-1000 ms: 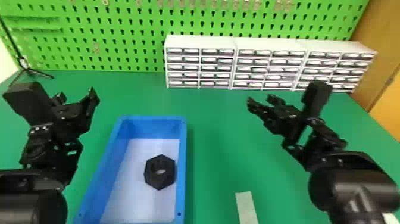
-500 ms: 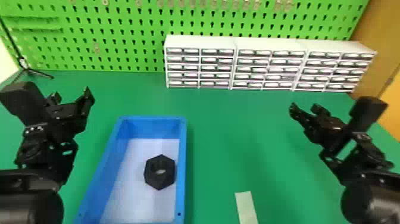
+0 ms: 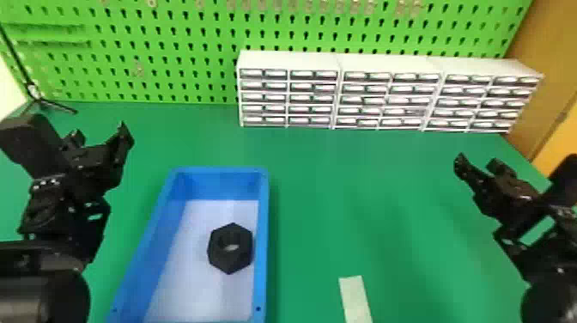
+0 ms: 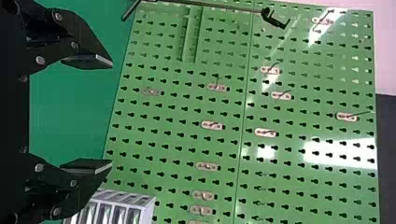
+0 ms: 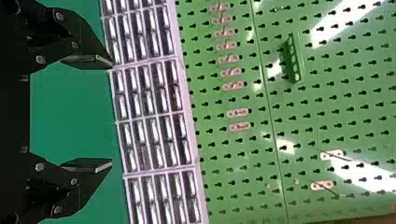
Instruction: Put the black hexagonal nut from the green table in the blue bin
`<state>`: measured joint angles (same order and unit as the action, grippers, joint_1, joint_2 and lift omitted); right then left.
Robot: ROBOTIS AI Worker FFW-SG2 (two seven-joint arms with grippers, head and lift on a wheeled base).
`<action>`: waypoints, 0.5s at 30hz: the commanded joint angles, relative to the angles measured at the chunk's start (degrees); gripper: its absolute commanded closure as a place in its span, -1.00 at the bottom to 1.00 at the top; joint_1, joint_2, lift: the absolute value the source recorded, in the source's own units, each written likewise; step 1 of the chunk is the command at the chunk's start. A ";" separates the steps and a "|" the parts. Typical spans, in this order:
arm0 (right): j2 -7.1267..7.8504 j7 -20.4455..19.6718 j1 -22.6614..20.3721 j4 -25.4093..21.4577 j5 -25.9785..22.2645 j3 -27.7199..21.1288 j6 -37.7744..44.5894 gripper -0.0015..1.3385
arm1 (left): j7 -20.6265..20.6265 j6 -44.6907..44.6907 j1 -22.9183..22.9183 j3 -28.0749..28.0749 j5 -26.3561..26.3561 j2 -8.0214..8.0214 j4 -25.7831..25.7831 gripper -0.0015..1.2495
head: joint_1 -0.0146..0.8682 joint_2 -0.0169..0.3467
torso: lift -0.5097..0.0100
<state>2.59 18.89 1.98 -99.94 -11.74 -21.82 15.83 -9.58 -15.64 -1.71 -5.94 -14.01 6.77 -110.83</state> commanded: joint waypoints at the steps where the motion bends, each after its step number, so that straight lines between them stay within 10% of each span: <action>1: 0.05 0.00 -0.40 0.01 -0.04 -0.77 -0.27 -0.23 | 0.00 0.00 -0.13 0.14 -0.05 0.00 0.00 -0.21 | 0.60 -0.86 | 0.59; 15: -0.21 -0.08 -0.23 0.01 -0.04 0.46 -0.27 -0.23 | 0.00 0.00 -0.04 0.58 -0.67 0.00 0.00 -0.21 | 0.60 -0.86 | 0.59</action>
<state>2.46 18.89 1.55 -99.94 -11.82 -21.88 15.56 -9.58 -15.64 -1.77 -5.55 -14.59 6.77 -110.83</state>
